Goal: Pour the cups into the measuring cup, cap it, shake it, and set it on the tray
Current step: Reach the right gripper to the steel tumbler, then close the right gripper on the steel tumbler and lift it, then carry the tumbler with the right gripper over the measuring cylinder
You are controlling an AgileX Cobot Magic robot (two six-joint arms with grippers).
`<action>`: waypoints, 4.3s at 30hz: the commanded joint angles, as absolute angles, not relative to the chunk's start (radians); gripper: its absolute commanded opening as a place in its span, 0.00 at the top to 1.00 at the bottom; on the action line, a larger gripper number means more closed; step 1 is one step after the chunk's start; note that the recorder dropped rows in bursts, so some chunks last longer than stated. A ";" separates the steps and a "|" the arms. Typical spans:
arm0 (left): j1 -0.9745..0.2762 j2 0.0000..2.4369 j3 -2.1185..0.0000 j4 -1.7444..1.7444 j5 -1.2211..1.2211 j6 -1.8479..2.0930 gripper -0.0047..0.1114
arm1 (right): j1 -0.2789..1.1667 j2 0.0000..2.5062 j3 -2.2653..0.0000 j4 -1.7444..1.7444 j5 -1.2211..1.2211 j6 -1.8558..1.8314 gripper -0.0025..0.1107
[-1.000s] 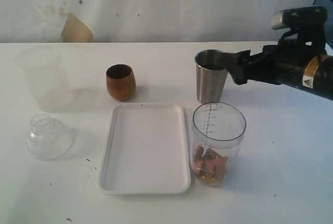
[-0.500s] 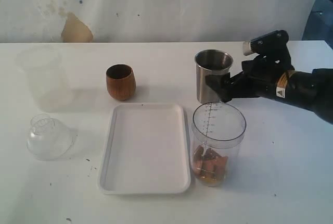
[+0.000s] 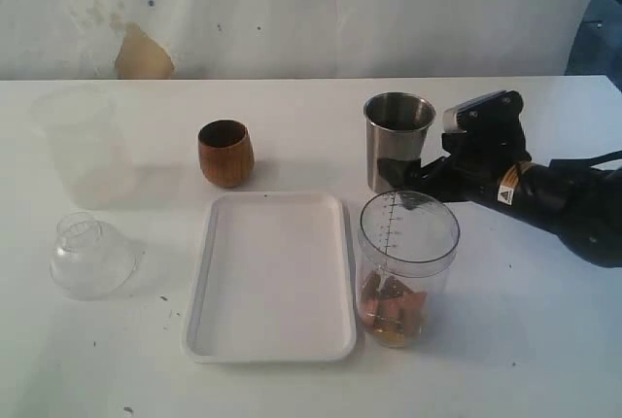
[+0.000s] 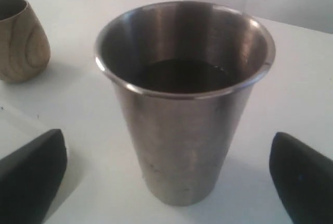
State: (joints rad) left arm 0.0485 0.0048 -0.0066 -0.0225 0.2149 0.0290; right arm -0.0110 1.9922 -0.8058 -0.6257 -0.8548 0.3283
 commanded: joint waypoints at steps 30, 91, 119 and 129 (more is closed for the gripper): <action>0.048 0.000 0.000 -0.025 0.204 0.027 0.95 | -0.018 2.287 -1.094 -0.605 -1.073 0.322 0.11; 0.048 0.000 0.000 -0.025 0.204 0.027 0.95 | -0.180 1.316 -0.701 -1.126 -0.836 0.903 0.98; 0.048 0.000 0.000 -0.025 0.204 0.027 0.95 | -0.180 1.327 -0.678 -0.944 -0.728 0.726 0.98; 0.048 0.000 0.000 -0.025 0.204 0.027 0.95 | -0.180 1.444 -0.678 -1.034 -0.841 0.629 0.98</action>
State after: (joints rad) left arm 0.0485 0.0048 -0.0066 -0.0225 0.2149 0.0290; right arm -0.1759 1.4260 -0.6677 -1.0421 -0.7272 0.7002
